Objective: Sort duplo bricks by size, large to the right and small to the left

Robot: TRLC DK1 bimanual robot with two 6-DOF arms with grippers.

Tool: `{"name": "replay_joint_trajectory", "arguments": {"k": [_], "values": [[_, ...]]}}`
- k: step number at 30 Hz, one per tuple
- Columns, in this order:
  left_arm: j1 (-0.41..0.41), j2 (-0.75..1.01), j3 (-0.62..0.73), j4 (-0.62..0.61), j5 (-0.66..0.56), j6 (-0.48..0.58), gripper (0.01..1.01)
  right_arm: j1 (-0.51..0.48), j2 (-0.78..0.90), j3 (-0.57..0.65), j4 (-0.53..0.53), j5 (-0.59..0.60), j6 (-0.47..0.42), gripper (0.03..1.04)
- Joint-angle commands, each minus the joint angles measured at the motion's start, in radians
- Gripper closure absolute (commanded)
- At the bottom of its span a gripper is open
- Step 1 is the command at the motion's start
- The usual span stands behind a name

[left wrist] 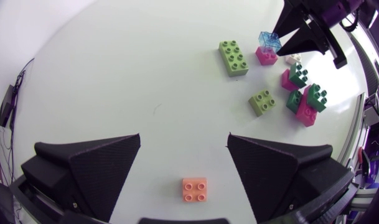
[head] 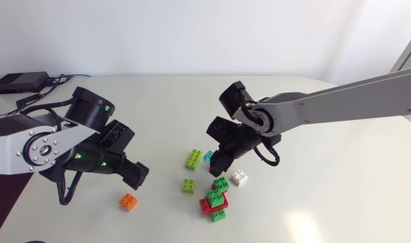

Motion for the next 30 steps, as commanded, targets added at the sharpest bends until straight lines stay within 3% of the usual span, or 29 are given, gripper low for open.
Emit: {"name": "replay_joint_trajectory", "arguments": {"k": [1, 14, 20, 30], "values": [[0.03, -0.02, -0.024, 0.013, 0.012, 0.016, 0.052, 0.036, -0.039, 0.031, -0.028, -0.014, 0.0, 0.85], [0.224, -0.072, -0.036, 0.067, 0.054, 0.0, 0.052, 0.242, 0.119, 0.269, -0.152, -0.032, -0.023, 0.83], [0.265, -0.068, -0.036, 0.084, 0.054, -0.001, 0.052, 0.315, 0.221, 0.374, -0.23, -0.029, -0.049, 0.82], [0.303, -0.051, -0.051, 0.085, 0.055, 0.01, 0.052, 0.357, 0.402, 0.6, -0.349, -0.022, -0.108, 0.82]]}}
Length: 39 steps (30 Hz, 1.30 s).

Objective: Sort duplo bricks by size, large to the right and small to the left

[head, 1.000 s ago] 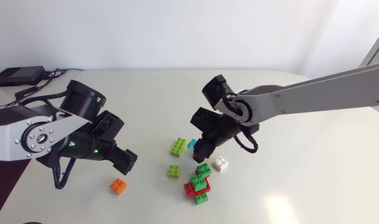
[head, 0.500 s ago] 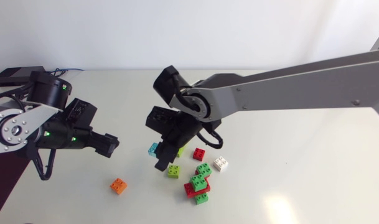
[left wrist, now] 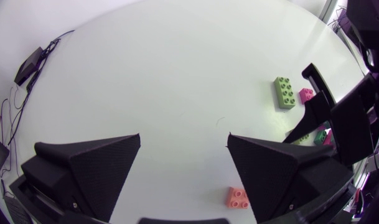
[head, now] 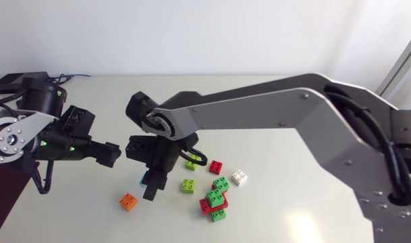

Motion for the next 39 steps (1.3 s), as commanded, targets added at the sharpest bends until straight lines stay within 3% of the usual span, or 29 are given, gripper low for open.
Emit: {"name": "replay_joint_trajectory", "arguments": {"k": [1, 4, 8, 14, 19, 24, 29, 39], "values": [[0.011, 0.011, -0.031, 0.013, 0.009, 0.012, 0.052, 0.015, 0.062, 0.049, -0.033, 0.002, -0.028, 0.81], [0.011, 0.012, -0.043, 0.014, 0.02, 0.015, 0.052, 0.024, 0.099, 0.058, -0.03, 0.008, -0.033, 0.79], [0.007, 0.017, -0.051, 0.024, 0.021, 0.018, 0.052, 0.032, 0.106, 0.05, -0.03, 0.017, -0.033, 0.43], [-0.016, 0.043, -0.049, 0.039, 0.021, 0.012, 0.052, 0.035, 0.097, 0.035, -0.033, 0.028, -0.034, 0.35], [-0.055, 0.063, -0.047, 0.043, 0.066, 0.042, 0.054, 0.014, 0.0, -0.01, -0.017, 0.039, -0.033, 0.21], [-0.153, 0.097, -0.038, 0.059, 0.101, 0.122, 0.056, -0.085, -0.214, -0.131, 0.026, 0.037, -0.024, 0.18], [-0.256, 0.124, -0.031, 0.085, 0.155, 0.191, 0.057, -0.186, -0.426, -0.33, 0.096, 0.037, -0.018, 0.15], [-0.322, 0.264, 0.025, 0.093, 0.389, 0.476, 0.07, -0.352, -0.748, -0.606, 0.118, 0.019, -0.007, 0.15]]}}
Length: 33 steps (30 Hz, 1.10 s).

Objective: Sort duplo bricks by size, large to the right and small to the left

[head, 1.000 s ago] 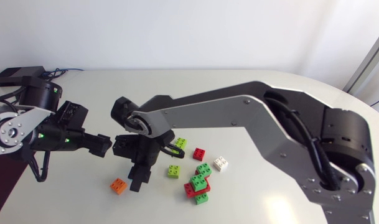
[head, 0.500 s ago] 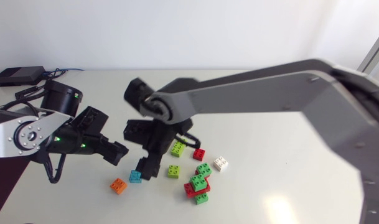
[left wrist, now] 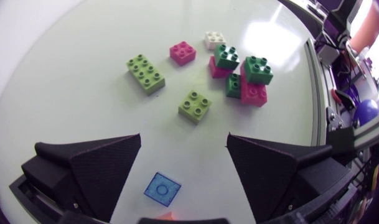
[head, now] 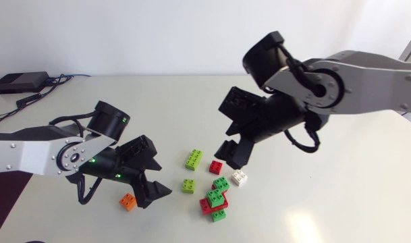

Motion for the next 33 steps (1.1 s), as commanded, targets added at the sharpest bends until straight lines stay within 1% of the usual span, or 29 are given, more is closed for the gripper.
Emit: {"name": "replay_joint_trajectory", "arguments": {"k": [1, 6, 9, 13, 17, 20, 25, 27, 29, 33], "values": [[-0.011, 0.064, 0.043, 0.006, 0.042, 0.111, 0.07, -0.035, -0.077, -0.066, 0.002, -0.01, 0.005, 0.15], [-0.014, 0.174, 0.146, -0.059, 0.099, 0.246, 0.07, -0.099, -0.174, -0.172, 0.006, -0.047, 0.007, 0.15], [-0.022, 0.218, 0.183, -0.062, 0.108, 0.275, 0.072, -0.125, -0.209, -0.221, 0.019, -0.055, 0.005, 0.15], [-0.055, 0.246, 0.184, -0.06, 0.113, 0.333, 0.074, -0.167, -0.241, -0.25, 0.02, -0.078, -0.007, 0.15], [-0.098, 0.271, 0.172, -0.059, 0.117, 0.37, 0.097, -0.184, -0.26, -0.267, 0.02, -0.086, -0.015, 0.15], [-0.114, 0.292, 0.169, -0.057, 0.119, 0.404, 0.12, -0.191, -0.269, -0.276, 0.019, -0.092, -0.023, 0.15], [-0.115, 0.346, 0.186, -0.047, 0.117, 0.441, 0.121, -0.198, -0.284, -0.282, 0.014, -0.099, -0.024, 0.15], [-0.112, 0.376, 0.2, -0.044, 0.117, 0.452, 0.148, -0.204, -0.287, -0.285, 0.012, -0.107, -0.024, 0.15], [-0.101, 0.395, 0.214, -0.039, 0.117, 0.456, 0.148, -0.207, -0.289, -0.288, 0.012, -0.109, -0.026, 0.15], [-0.092, 0.383, 0.224, -0.045, 0.119, 0.458, 0.148, -0.21, -0.289, -0.298, 0.017, -0.11, -0.027, 0.15]]}}
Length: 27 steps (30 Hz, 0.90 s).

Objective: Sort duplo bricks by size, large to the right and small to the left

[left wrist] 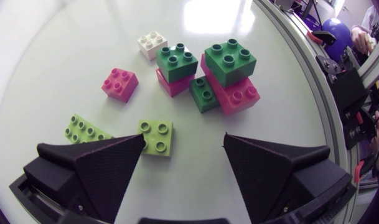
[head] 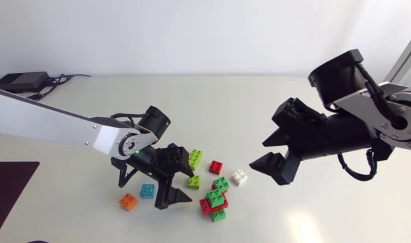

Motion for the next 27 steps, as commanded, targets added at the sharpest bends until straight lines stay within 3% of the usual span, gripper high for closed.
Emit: {"name": "replay_joint_trajectory", "arguments": {"k": [1, 18, 27], "values": [[0.013, 0.014, -0.004, -0.018, -0.012, 0.025, 0.148, -0.009, -0.011, -0.037, 0.006, -0.006, -0.028, 0.15], [0.038, -0.026, 0.074, -0.056, -0.01, 0.013, 0.146, -0.014, 0.026, -0.028, 0.02, -0.011, -0.041, 0.15], [0.042, 0.078, 0.115, -0.056, -0.01, 0.029, 0.148, -0.02, 0.035, -0.037, 0.034, -0.017, -0.046, 0.15]]}}
